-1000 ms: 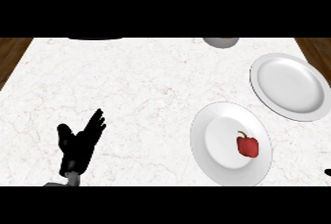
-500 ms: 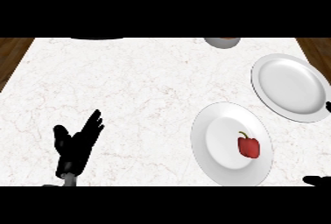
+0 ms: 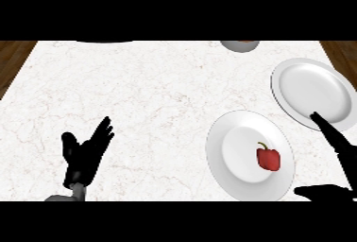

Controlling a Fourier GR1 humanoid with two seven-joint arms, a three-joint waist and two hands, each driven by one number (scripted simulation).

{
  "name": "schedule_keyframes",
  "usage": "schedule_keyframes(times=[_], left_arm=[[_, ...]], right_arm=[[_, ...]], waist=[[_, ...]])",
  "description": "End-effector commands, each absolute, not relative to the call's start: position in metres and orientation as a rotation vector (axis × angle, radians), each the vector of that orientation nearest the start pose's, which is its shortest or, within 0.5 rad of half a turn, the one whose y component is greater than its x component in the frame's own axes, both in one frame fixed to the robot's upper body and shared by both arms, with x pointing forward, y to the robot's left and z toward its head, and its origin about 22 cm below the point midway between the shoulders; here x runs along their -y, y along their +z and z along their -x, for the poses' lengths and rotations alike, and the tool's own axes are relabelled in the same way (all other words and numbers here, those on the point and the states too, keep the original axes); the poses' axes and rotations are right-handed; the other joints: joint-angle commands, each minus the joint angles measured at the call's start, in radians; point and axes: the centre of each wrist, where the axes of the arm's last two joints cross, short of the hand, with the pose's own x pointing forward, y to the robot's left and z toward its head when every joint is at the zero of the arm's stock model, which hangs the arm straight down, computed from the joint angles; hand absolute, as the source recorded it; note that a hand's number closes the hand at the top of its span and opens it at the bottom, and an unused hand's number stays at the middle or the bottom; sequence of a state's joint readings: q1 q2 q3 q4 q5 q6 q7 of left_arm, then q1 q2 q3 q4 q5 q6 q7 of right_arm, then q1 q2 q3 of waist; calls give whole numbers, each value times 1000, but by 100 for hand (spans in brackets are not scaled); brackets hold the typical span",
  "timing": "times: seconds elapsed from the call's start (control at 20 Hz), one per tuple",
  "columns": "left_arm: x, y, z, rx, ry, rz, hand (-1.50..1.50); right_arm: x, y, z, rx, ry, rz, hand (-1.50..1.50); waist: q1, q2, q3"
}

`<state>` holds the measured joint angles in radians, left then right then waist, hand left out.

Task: Pick the bell pepper from the plate and place it in the plate

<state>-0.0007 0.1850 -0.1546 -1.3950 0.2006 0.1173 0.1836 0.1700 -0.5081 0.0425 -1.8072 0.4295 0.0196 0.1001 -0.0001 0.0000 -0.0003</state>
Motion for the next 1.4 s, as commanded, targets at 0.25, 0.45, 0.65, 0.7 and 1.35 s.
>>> schedule_keyframes(times=[0.25, 0.45, 0.65, 0.7, 1.35], left_arm=[[-231, -39, -242, 1180, -18, -3, 0], [-243, -42, -221, 1177, 10, -9, 0], [-235, -50, -233, 1189, 9, -8, 0], [-245, -37, -227, 1161, -2, -5, 0], [-247, -39, -235, 1190, -3, -2, 0]], right_arm=[[290, 38, -202, 1347, 774, 638, -150], [281, 14, -187, 1348, 793, 668, -150], [257, 20, -199, 1304, 806, 740, -150], [274, 26, -210, 1281, 821, 776, -150], [282, -18, -227, 1217, 864, 745, -150]], waist=[[-2, 0, 0], [-1, -1, 0], [-2, 0, 0], [1, -1, 0], [0, 0, 0]])
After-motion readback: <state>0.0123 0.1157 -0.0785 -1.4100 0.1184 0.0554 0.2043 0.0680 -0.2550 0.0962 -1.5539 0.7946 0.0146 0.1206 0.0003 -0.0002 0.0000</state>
